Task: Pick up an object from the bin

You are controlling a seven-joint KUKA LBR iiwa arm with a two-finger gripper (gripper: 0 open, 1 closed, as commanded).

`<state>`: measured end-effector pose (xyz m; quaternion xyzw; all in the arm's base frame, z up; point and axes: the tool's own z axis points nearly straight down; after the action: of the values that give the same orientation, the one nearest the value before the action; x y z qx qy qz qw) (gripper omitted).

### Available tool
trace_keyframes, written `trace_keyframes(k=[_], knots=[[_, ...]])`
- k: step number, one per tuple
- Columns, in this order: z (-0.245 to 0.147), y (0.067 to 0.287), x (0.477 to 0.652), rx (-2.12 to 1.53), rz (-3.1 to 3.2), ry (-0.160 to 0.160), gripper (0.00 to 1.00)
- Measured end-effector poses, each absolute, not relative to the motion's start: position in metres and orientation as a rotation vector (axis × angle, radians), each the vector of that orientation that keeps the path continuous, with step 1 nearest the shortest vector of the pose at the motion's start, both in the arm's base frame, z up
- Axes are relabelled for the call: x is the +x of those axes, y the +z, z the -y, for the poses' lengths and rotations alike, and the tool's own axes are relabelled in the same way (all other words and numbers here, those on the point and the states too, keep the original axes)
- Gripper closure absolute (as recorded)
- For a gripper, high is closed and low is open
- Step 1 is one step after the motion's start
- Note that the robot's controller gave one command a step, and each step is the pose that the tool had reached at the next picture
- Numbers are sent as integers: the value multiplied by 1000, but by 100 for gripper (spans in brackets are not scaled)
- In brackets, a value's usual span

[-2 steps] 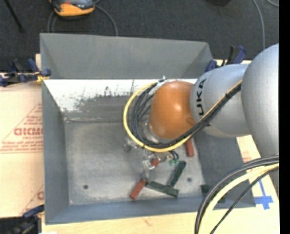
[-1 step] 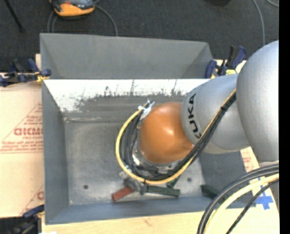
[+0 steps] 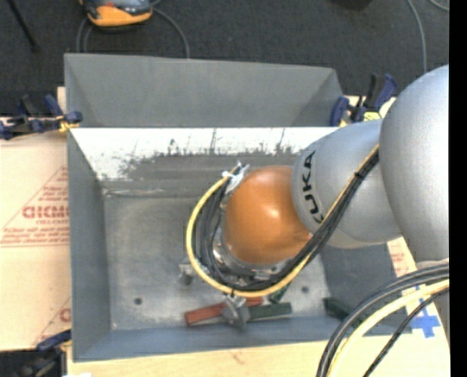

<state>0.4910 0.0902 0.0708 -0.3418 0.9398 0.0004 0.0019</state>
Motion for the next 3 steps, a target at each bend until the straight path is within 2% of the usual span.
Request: trace_keyframes(k=[1,2,3], knots=[[-90,71,491,-1071,-2949,2,0],[-81,73,476,-1649,-2661,-8,100],[-81,73,476,-1647,-2662,-7,100]])
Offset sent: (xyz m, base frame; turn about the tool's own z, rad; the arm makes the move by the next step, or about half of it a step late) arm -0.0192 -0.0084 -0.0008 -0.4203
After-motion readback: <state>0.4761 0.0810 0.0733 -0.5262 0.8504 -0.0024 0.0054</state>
